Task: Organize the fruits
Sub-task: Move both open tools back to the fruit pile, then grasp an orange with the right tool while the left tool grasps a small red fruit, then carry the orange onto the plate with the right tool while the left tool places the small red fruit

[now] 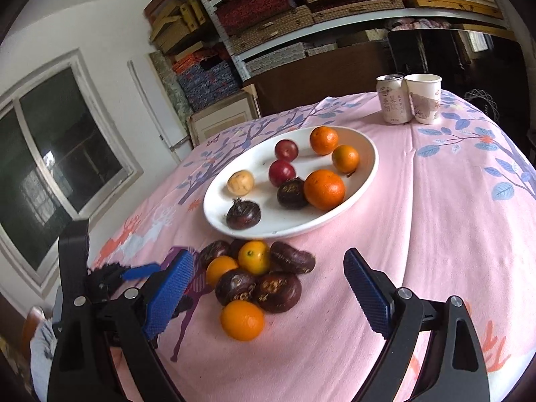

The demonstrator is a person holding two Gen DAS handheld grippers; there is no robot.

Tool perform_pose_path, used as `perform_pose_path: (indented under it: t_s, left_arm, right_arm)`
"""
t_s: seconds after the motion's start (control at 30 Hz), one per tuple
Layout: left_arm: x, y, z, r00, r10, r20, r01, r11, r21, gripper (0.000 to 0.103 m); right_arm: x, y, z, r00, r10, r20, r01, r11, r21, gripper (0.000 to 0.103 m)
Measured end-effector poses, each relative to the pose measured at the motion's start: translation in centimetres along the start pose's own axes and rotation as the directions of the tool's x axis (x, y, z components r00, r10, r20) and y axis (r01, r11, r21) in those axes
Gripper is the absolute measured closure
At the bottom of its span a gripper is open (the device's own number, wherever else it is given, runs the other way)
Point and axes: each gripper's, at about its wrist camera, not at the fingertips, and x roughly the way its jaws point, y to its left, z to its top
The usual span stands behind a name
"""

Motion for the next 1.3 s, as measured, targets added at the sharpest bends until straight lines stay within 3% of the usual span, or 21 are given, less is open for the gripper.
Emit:
perform_pose_path:
  t_s: [0.17,0.33,0.57,0.73,0.87,0.93,1.0,1.07,1.3]
  left_arm:
    - [0.2,0.4,0.0,1.0,0.0,-0.011,0.0,1.0,-0.022,0.006]
    - [0.5,0.4,0.0,1.0,0.007,-0.025,-0.008,1.0,-0.018,0.006]
    - [0.9,0.2,0.1,0.999,0.015,-0.043,-0.016,1.0,-0.004,0.006]
    - [1.2,-0.1,0.1,0.998,0.028,-0.056,-0.027,1.0,0.012,0.006]
    - [0.9,-0.1,0.0,0.999,0.03,-0.041,-0.029,1.0,0.011,0.006]
    - [0.3,-0.4,-0.1,1.0,0.028,-0.014,-0.027,0.999,0.024,0.011]
    - [0.1,-1.0,0.0,1.0,0.01,-0.004,-0.01,0.999,0.047,0.041]
    - [0.3,-1.2,-0.1,1.0,0.0,-0.015,0.001,0.998,0.057,0.048]
    - [0.5,-0.3,0.3,0.998,-0.056,-0.007,0.056,0.998,-0.002,0.051]
  right_arm:
    - [1.0,2.6,-2.4,0.995,-0.024,-0.096,0.011,0.991,-0.134,0.042]
    - [1.6,2.8,-2.5,0.991,-0.034,-0.133,0.015,0.99,-0.14,0.057]
    - [2.7,3.6,-3.0,0.982,-0.038,-0.186,0.004,0.984,-0.179,0.061]
    - [4.7,3.4,-3.1,0.964,-0.018,-0.264,-0.017,0.991,-0.132,0.065]
    - [4.7,3.2,-3.0,0.965,0.001,-0.263,-0.032,0.993,-0.113,0.066]
    - [4.6,3.1,-3.0,0.965,0.009,-0.262,-0.038,0.994,-0.107,0.066]
    - [4.6,3.0,-3.0,0.964,0.016,-0.264,-0.043,0.994,-0.1,0.066]
    - [4.6,3.0,-3.0,0.964,0.016,-0.265,-0.044,0.994,-0.1,0.066]
    - [4.5,3.0,-3.0,0.964,0.017,-0.265,-0.044,0.994,-0.099,0.065]
